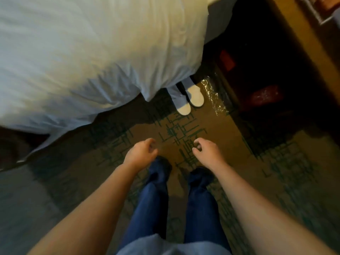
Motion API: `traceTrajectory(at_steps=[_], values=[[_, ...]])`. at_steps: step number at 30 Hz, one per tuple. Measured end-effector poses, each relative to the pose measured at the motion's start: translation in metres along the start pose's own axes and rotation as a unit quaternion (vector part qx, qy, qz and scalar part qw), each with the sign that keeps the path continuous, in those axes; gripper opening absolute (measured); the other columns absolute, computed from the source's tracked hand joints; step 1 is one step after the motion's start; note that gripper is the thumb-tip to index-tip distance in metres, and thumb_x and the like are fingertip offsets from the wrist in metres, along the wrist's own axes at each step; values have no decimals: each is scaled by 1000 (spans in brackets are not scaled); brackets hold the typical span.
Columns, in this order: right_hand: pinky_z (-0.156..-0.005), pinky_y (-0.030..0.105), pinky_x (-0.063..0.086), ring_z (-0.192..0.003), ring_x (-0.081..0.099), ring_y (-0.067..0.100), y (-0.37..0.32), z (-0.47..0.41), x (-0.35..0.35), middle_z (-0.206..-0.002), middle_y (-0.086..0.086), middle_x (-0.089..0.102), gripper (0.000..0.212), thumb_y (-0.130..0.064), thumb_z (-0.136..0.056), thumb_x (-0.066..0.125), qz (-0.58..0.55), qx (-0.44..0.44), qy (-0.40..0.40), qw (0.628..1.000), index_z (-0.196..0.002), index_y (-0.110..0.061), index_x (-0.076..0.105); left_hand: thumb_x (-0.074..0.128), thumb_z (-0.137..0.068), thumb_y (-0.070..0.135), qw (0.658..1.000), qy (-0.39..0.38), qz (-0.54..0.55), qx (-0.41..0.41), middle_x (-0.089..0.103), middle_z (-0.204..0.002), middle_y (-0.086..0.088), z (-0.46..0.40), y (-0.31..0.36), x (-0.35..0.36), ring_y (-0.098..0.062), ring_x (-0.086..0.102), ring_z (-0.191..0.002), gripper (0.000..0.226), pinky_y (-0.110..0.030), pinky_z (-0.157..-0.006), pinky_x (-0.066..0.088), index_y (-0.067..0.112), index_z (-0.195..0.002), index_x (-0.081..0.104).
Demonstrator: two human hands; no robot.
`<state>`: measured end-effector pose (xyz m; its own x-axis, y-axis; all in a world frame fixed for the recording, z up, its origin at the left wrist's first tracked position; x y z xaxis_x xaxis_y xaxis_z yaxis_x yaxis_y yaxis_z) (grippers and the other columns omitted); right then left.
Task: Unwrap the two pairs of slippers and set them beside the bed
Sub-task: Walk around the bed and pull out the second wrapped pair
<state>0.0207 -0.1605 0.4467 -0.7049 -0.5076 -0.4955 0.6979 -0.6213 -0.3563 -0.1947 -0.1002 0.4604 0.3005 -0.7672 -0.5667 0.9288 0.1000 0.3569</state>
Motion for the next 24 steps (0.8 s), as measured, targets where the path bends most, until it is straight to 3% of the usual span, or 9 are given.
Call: traceTrajectory(at_steps=[4,9,13,17,21,24], values=[[-87,37,49,-112,54,24,-51,68,-12,-127,4,56,37,-30,-92,50,8,-33,1,999,-128,-21,49,51,-88,33,998,46,30,-22,62,-116,-5,84,-10,-46,-16,58,-96,42,-28,-75,45,21,-128,47],[-90,42,52,-105,58,21,-82,128,-13,-118,5,60,36,-27,-91,52,13,-79,-1,997,-126,-21,50,50,-88,32,987,121,97,-50,62,-114,-3,177,-39,-64,-17,60,-98,42,-38,-84,54,22,-129,46],[-89,41,52,-107,57,21,-91,161,4,-121,6,59,36,-27,-92,51,83,-137,-13,987,-127,-21,49,51,-89,31,956,185,200,-107,62,-106,2,250,-78,-34,-14,60,-94,41,-36,-84,54,22,-129,46],[-84,38,54,-100,59,20,-98,181,33,-120,6,60,33,-29,-92,51,181,-182,-37,966,-123,-19,52,53,-88,29,897,228,333,-183,59,-99,6,315,-110,32,-10,59,-91,39,-28,-80,51,20,-126,48],[-82,32,51,-101,59,22,-109,197,75,-120,8,62,34,-26,-92,52,256,-221,-71,938,-124,-16,52,55,-87,23,802,276,444,-288,65,-109,-10,366,-135,109,-23,60,-97,34,-28,-80,45,14,-120,56],[-79,29,48,-103,60,22,-124,210,114,-119,8,62,35,-27,-91,52,303,-245,-89,917,-124,-16,52,55,-86,18,732,285,523,-331,65,-106,-12,398,-152,165,-21,58,-91,27,-27,-78,43,12,-111,60]])
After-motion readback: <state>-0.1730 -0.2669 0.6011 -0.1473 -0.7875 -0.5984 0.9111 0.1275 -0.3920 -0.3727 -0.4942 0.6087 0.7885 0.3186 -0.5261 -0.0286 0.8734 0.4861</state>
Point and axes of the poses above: each hand's wrist, its own z-axis away from the middle knuckle, its own x-axis out of the palm, y = z × x, the point moved 4 cm from there along -z, towards the middle knuckle
